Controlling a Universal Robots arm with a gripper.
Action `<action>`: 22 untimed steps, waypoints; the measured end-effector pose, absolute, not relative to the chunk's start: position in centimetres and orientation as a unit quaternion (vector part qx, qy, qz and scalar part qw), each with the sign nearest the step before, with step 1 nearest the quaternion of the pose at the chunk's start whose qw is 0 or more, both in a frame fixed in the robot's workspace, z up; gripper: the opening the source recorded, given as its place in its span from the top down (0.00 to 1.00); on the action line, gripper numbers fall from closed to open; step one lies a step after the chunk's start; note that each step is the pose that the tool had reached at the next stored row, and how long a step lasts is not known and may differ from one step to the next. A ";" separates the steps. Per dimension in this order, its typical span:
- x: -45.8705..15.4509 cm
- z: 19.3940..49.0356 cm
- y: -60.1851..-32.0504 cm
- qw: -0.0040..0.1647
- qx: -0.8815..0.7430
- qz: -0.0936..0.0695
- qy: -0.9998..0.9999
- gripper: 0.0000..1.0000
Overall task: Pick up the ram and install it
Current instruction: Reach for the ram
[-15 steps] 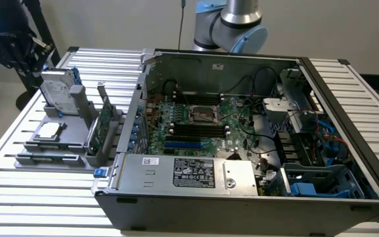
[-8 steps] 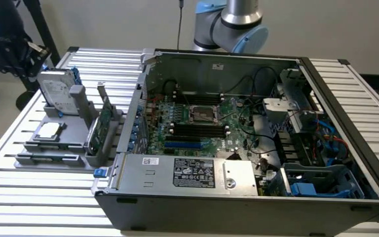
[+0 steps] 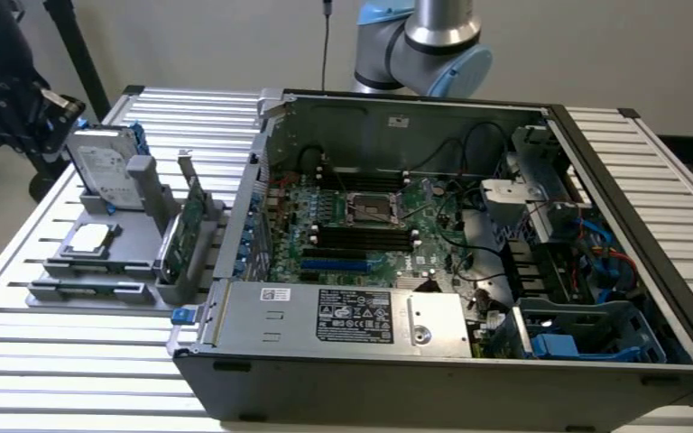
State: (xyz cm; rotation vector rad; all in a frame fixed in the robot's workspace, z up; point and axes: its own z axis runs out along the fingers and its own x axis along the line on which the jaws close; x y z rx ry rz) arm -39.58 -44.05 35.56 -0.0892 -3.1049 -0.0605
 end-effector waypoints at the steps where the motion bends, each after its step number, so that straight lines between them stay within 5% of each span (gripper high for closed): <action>1: -39.6 35.5 -44.3 0.018 -0.028 -0.019 -0.999 0.89; 22: -39.6 34.1 -45.6 0.028 0.022 -0.012 -0.999 0.89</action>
